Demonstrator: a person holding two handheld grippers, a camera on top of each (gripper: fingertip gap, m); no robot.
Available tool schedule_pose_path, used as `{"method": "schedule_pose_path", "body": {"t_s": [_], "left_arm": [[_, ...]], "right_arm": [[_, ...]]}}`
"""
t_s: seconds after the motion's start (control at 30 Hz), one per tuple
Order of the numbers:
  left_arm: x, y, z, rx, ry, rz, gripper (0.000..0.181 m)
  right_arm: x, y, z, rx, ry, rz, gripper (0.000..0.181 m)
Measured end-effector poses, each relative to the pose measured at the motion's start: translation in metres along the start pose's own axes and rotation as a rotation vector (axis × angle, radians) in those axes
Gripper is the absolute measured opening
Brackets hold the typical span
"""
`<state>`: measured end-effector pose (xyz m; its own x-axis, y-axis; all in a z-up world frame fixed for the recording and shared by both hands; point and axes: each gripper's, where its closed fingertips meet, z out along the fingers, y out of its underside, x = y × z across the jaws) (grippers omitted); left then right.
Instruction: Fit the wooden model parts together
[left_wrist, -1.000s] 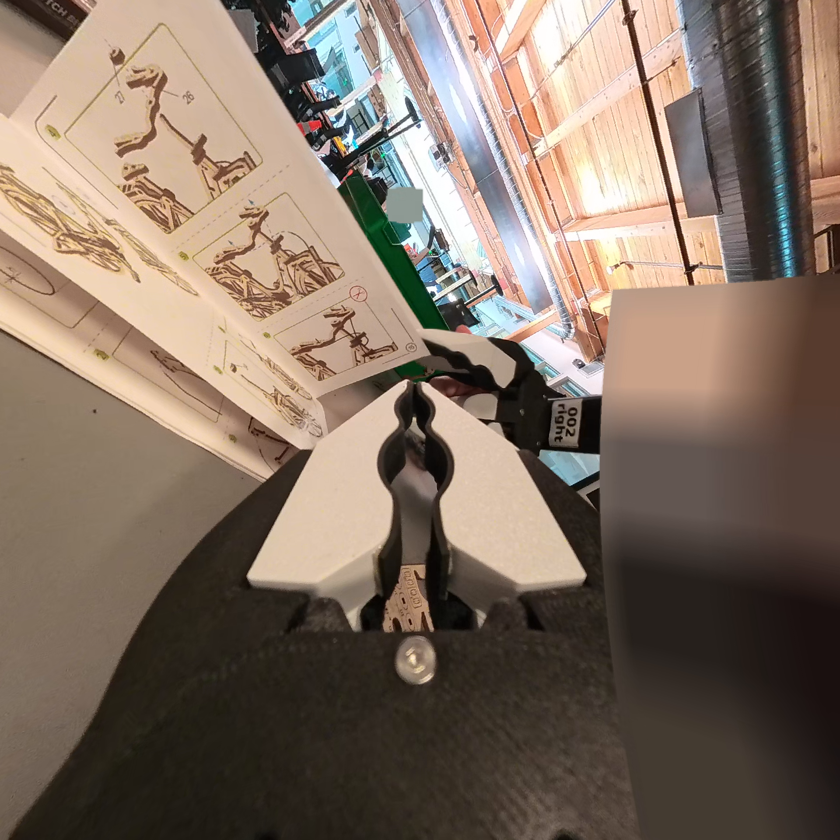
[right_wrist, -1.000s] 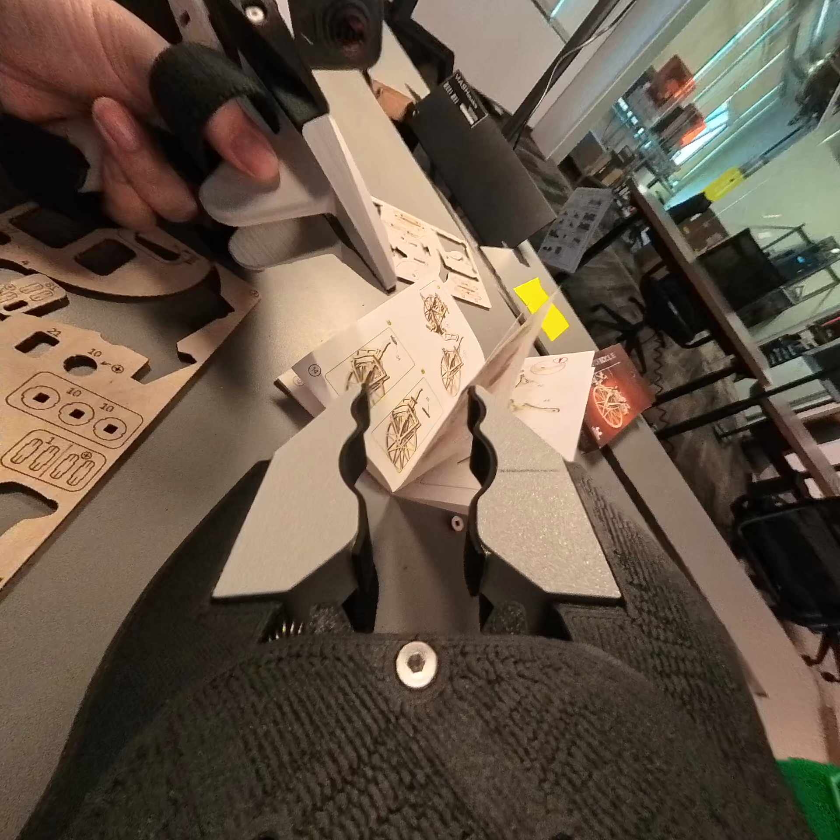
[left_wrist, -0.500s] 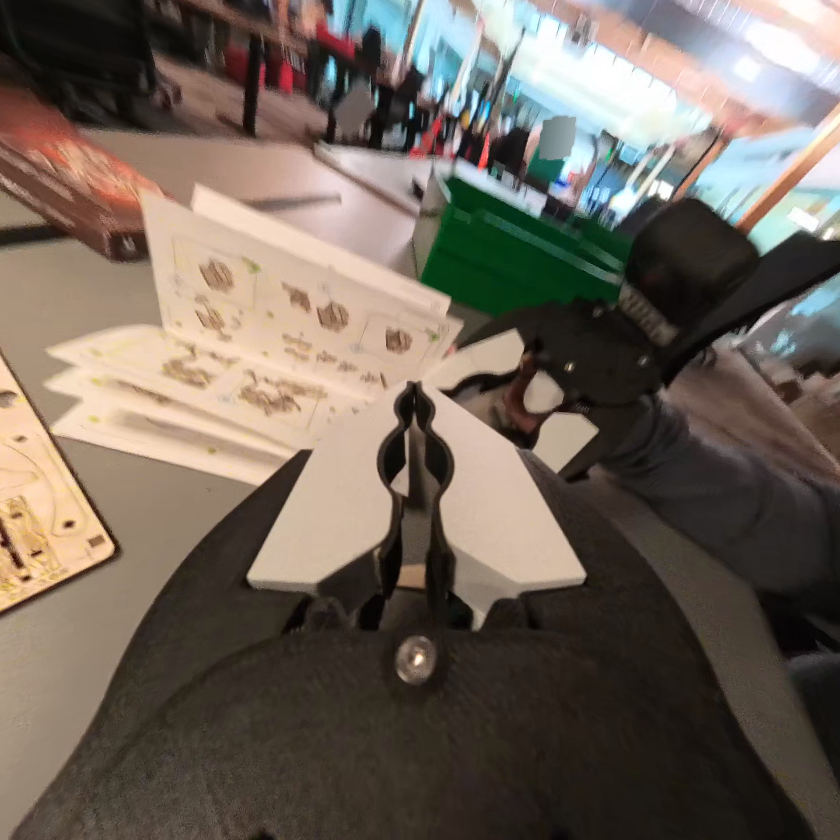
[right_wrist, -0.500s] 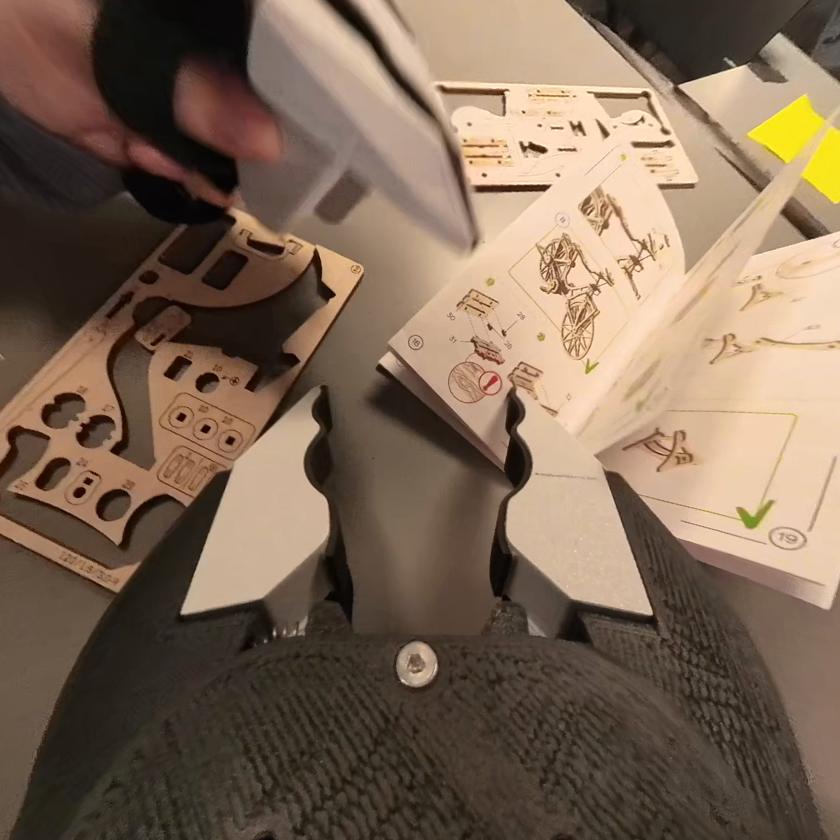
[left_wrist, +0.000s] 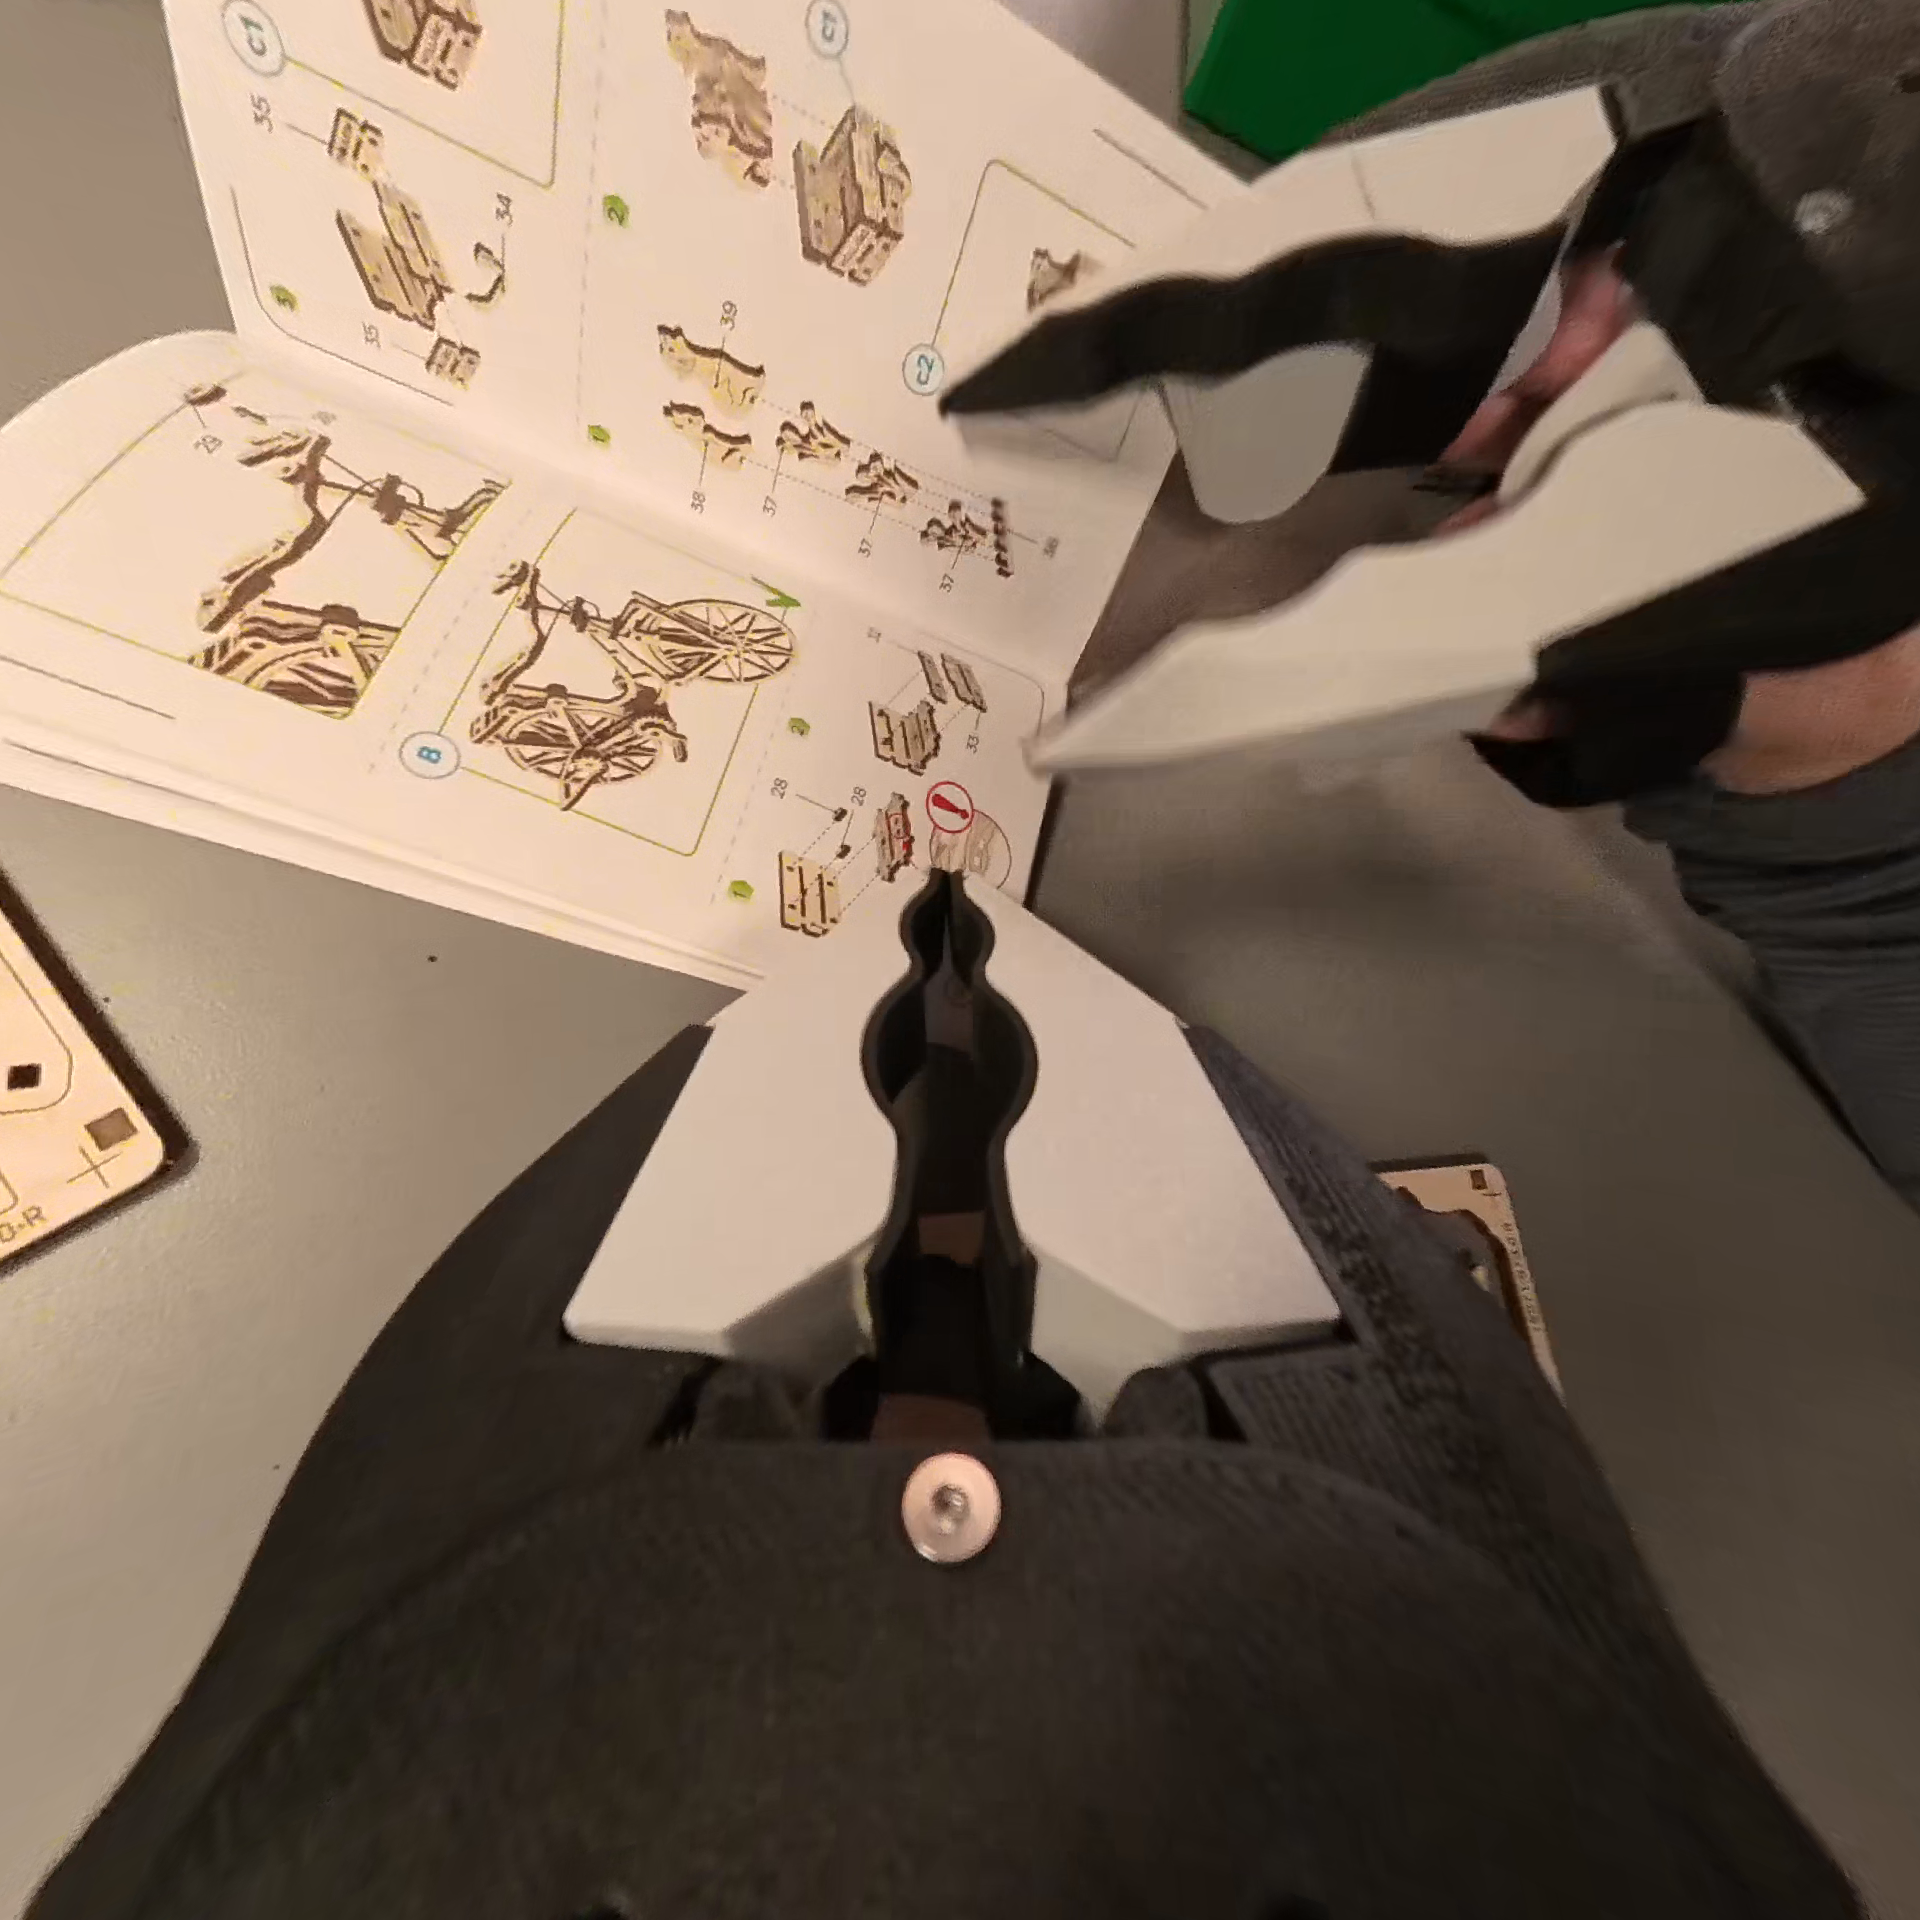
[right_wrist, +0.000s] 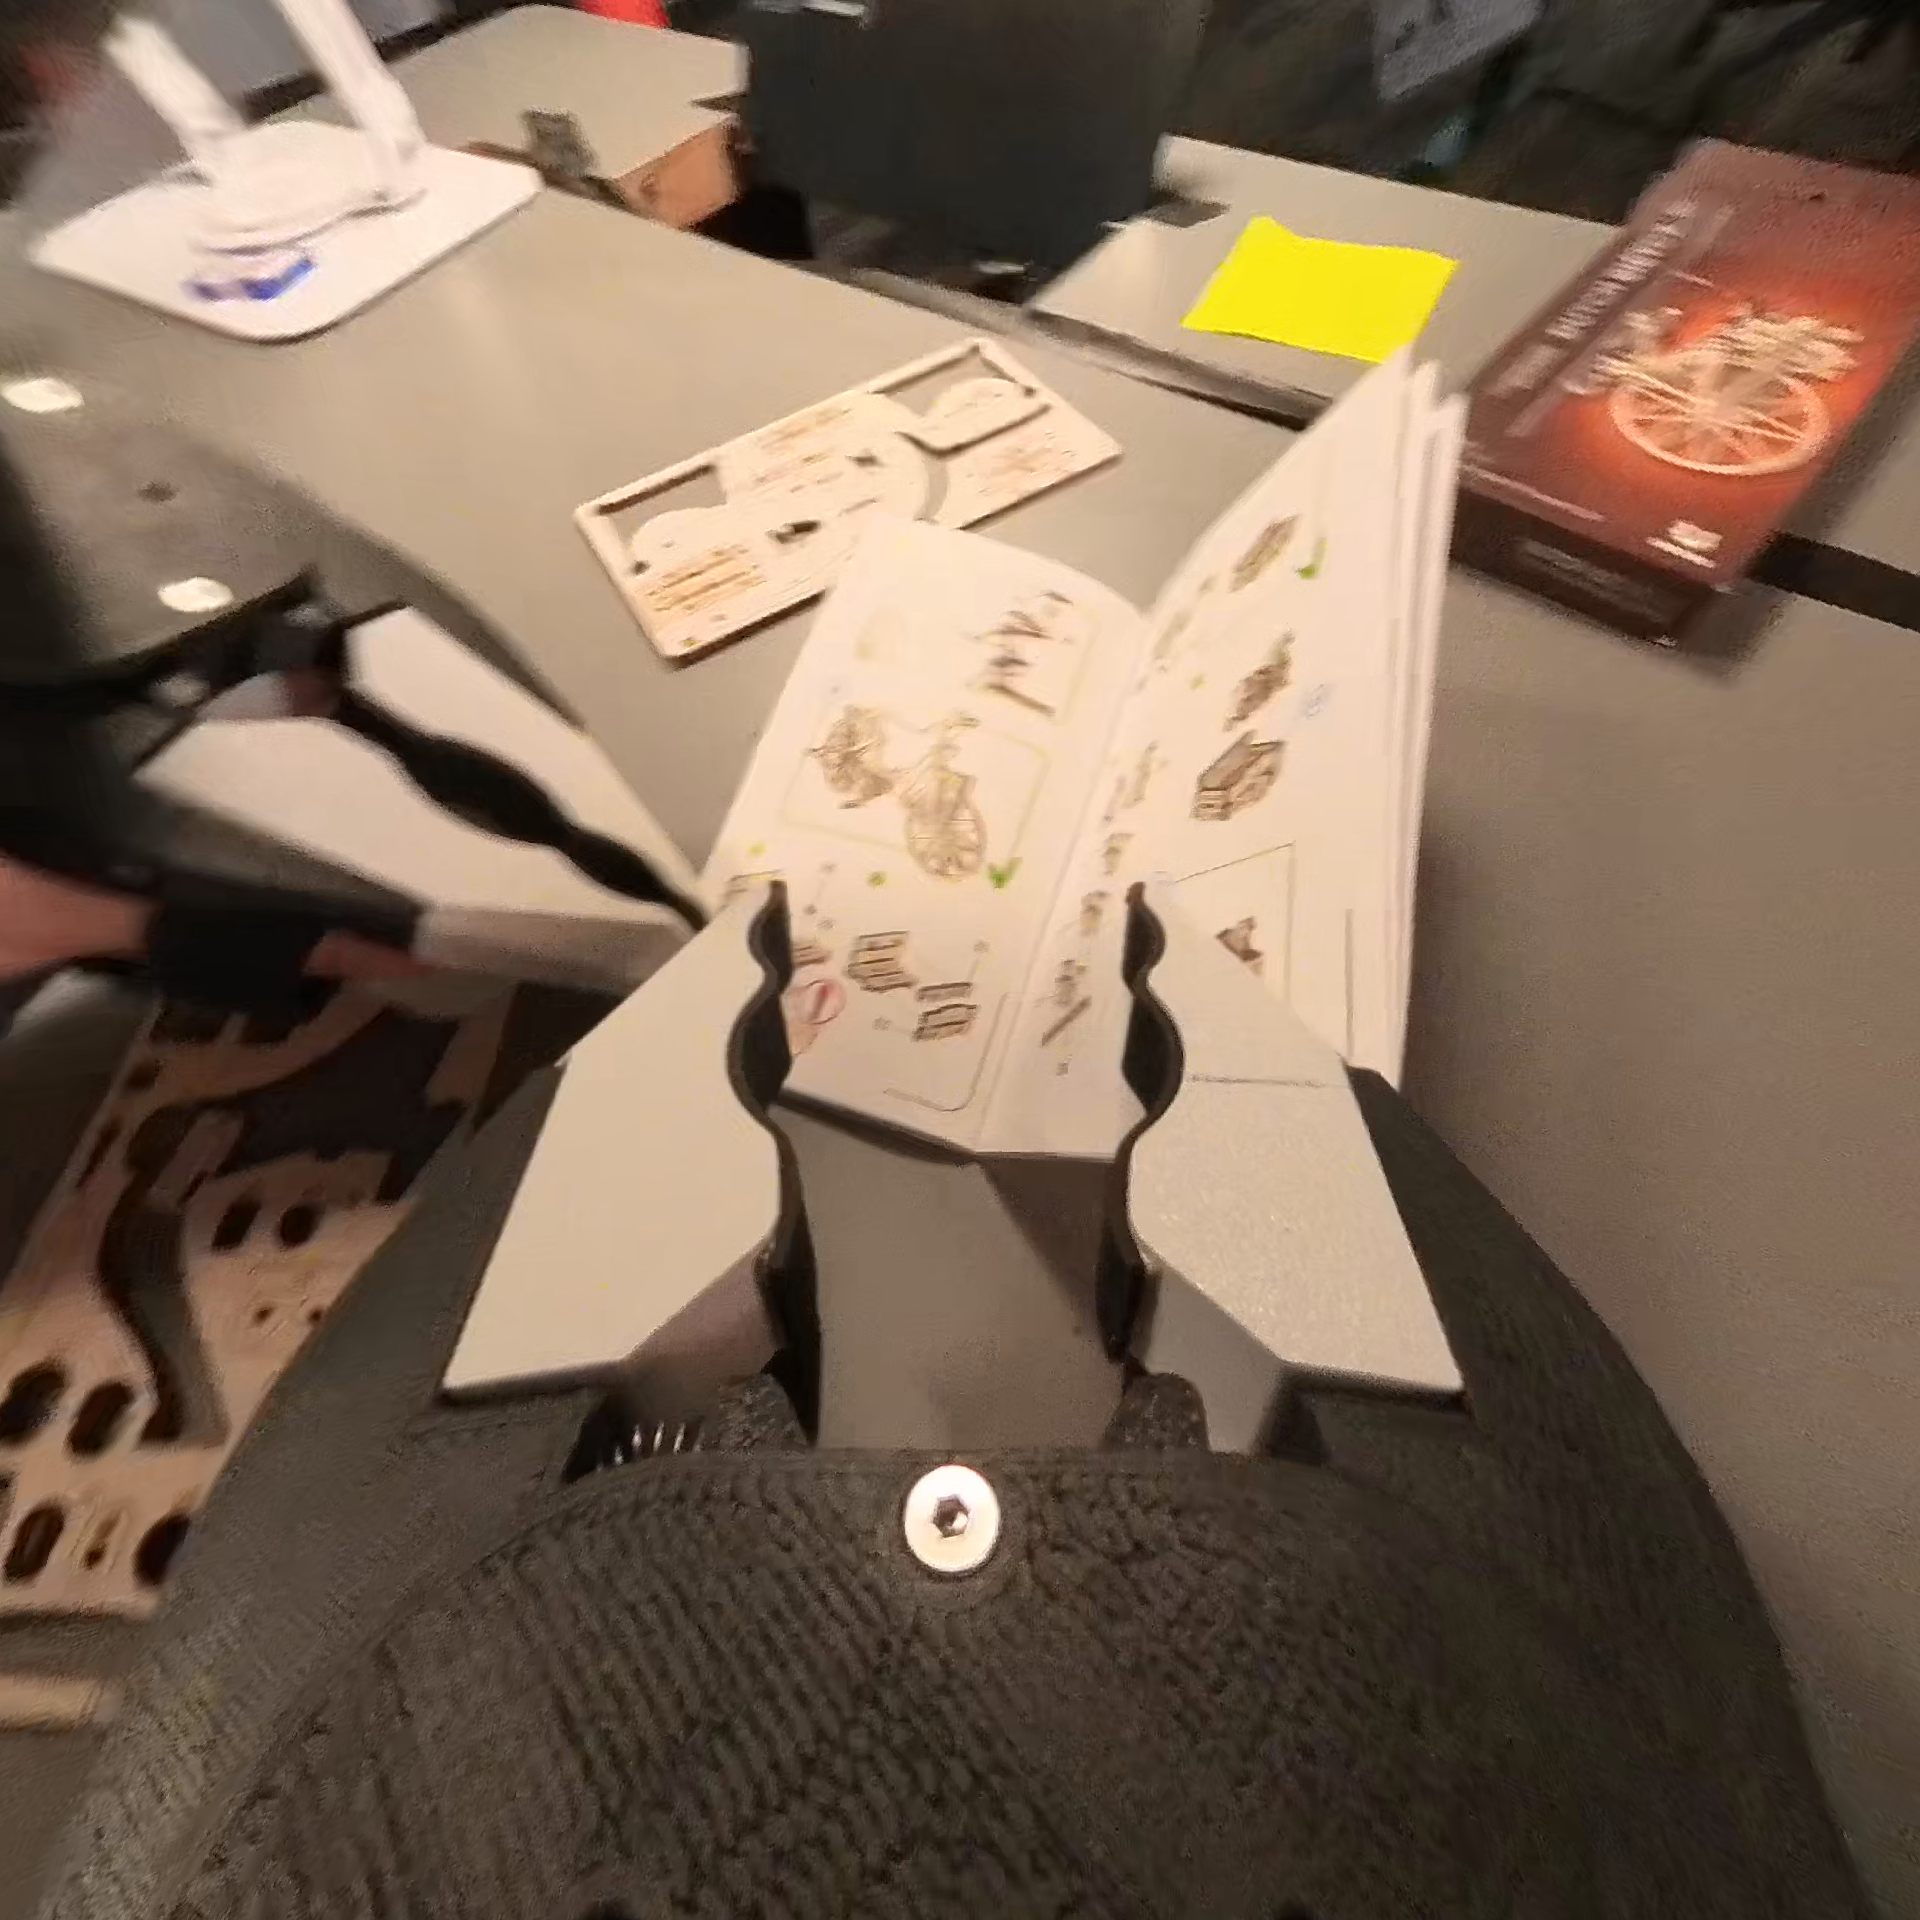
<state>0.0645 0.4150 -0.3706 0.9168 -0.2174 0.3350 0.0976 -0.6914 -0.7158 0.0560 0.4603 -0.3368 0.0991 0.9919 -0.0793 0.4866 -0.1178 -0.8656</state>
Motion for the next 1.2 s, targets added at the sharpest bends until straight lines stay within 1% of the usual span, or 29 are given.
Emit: {"method": "schedule_pose_path", "body": {"t_s": [0.03,0.1,0.23,0.3,0.4,0.47,0.53,0.67,0.7,0.77,0.83,0.97,1.03,1.13,1.2], "left_arm": [[-0.001,0.001,0.000,-0.004,-0.005,-0.003,0.000],[-0.001,0.002,-0.001,-0.015,-0.008,-0.005,0.000],[-0.004,0.006,-0.003,-0.045,-0.026,0.012,0.000],[-0.008,0.007,-0.005,-0.058,-0.048,0.027,0.000],[-0.012,0.008,-0.008,-0.067,-0.049,0.014,0.000],[-0.020,0.008,-0.014,-0.071,-0.085,0.014,0.000],[-0.028,0.002,-0.022,-0.043,-0.130,0.023,0.000],[-0.037,-0.021,-0.033,0.074,-0.184,0.020,0.000],[-0.036,-0.027,-0.031,0.099,-0.179,0.014,0.001],[-0.034,-0.037,-0.022,0.126,-0.152,-0.009,0.008],[-0.039,-0.042,-0.011,0.111,-0.178,-0.016,0.013],[-0.053,-0.035,0.009,-0.015,-0.253,-0.001,0.023],[-0.059,-0.031,0.012,-0.071,-0.296,0.031,0.024],[-0.064,-0.033,0.014,-0.081,-0.355,0.108,0.022],[-0.067,-0.037,0.016,-0.071,-0.372,0.140,0.026]], "right_arm": [[0.009,0.000,0.002,-0.011,0.044,0.018,0.059],[0.019,0.004,0.010,-0.054,0.087,0.020,0.060],[0.034,0.018,0.024,-0.188,0.167,-0.023,0.075],[0.035,0.025,0.029,-0.231,0.179,-0.011,0.082],[0.037,0.028,0.030,-0.243,0.185,0.026,0.086],[0.036,0.029,0.029,-0.254,0.181,0.042,0.089],[0.035,0.030,0.028,-0.273,0.196,0.056,0.089],[0.029,0.034,0.025,-0.314,0.246,0.104,0.096],[0.025,0.035,0.025,-0.327,0.248,0.111,0.108],[0.015,0.038,0.025,-0.349,0.260,0.120,0.114],[0.007,0.040,0.023,-0.348,0.271,0.132,0.114],[0.001,0.043,0.019,-0.341,0.273,0.135,0.114],[0.000,0.043,0.017,-0.342,0.259,0.137,0.114],[-0.001,0.043,0.015,-0.339,0.242,0.128,0.113],[0.000,0.045,0.014,-0.342,0.239,0.104,0.111]]}}
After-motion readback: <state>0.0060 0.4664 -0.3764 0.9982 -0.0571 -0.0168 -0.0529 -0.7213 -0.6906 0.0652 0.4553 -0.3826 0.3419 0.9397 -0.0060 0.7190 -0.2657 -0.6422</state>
